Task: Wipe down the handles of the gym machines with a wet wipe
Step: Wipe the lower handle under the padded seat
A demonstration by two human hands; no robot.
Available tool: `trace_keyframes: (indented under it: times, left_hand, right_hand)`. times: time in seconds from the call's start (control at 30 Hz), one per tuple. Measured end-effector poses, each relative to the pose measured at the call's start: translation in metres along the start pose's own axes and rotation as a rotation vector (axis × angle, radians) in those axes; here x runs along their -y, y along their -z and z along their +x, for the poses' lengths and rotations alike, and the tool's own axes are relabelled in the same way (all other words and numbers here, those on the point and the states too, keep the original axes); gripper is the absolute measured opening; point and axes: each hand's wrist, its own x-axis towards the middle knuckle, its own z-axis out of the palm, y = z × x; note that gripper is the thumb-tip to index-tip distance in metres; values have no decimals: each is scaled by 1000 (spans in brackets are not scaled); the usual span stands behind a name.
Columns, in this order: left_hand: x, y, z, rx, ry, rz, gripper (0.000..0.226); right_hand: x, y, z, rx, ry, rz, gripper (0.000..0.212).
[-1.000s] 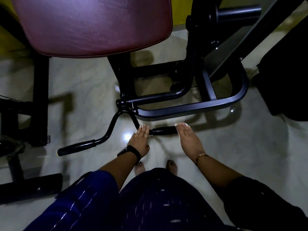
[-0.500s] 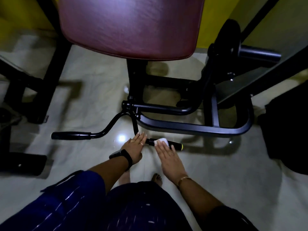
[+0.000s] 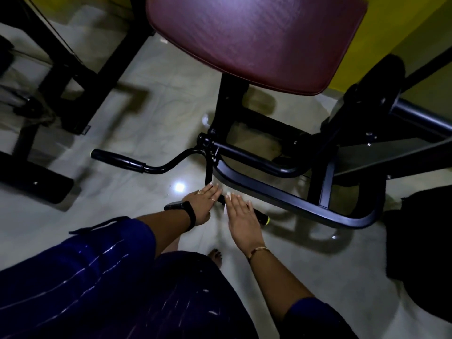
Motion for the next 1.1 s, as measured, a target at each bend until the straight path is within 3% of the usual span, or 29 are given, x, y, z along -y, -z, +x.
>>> trace_keyframes:
  times: [0.13, 0.33, 0.47, 0.6, 0.83, 1.1]
  left_hand:
    - [-2, 0, -3, -10, 8, -20, 79]
    - [-6, 3, -4, -2, 27, -24, 79]
    - [-5, 4, -5, 31, 35, -26, 79]
    - [-3, 3, -6, 64, 35, -11, 79]
    - [-7, 1, -8, 29, 19, 222, 78]
    - [3, 0, -14, -2, -102, 439, 66]
  right_hand:
    - [-36, -4, -33, -103, -80, 92, 73]
    - [-20, -4, -4, -191, -122, 194, 35]
    - [11, 4, 23, -144, -91, 261, 28]
    - [-5, 3, 12, -141, -99, 289, 23]
    - [-29, -4, -19, -223, -270, 320, 15]
    - [8, 17, 29, -27, -143, 307, 19]
